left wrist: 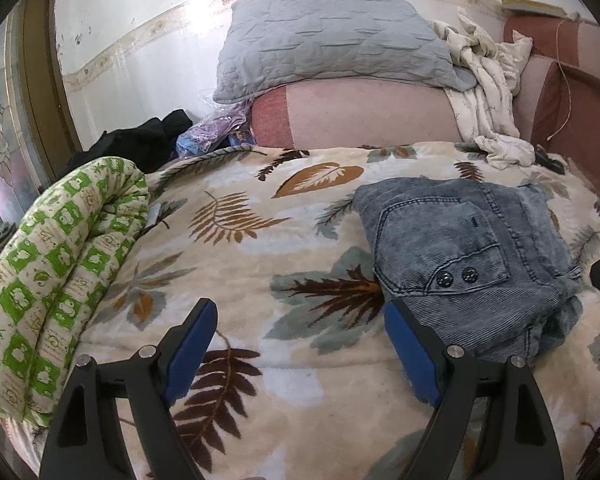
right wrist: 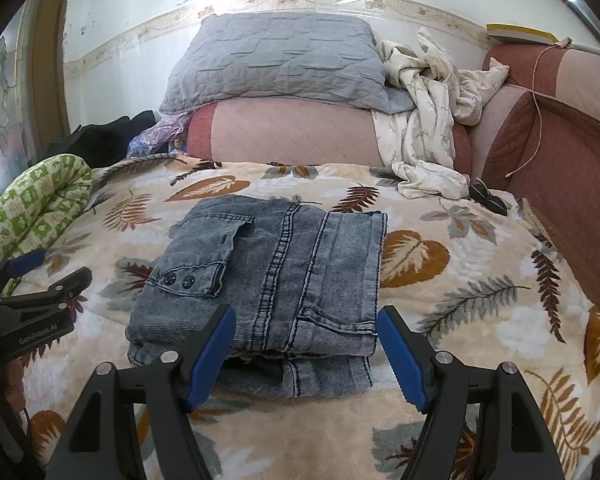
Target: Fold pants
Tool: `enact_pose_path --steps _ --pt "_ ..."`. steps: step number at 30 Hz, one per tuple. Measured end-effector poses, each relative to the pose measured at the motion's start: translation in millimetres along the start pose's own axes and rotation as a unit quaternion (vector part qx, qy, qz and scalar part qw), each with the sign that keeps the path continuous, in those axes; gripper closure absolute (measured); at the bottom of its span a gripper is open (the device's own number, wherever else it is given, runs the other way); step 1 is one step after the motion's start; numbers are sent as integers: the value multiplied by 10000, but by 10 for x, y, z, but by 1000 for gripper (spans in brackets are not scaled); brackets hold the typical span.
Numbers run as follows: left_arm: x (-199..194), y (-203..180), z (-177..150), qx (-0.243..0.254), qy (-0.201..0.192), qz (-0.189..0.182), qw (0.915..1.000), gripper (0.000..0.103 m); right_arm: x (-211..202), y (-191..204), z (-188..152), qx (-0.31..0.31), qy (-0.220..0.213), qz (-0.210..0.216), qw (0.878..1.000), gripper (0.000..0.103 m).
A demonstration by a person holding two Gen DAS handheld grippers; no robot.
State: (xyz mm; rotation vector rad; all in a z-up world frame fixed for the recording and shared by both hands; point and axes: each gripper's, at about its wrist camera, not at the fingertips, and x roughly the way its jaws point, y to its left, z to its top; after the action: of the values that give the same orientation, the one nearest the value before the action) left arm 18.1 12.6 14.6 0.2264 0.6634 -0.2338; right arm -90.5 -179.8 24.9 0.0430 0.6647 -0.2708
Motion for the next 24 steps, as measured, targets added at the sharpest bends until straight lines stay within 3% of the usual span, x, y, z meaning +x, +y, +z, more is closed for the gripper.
enact_pose_path --steps 24 --pt "120 -8 -44 36 318 176 9993 17 8 -6 -11 -29 63 9 10000 27"
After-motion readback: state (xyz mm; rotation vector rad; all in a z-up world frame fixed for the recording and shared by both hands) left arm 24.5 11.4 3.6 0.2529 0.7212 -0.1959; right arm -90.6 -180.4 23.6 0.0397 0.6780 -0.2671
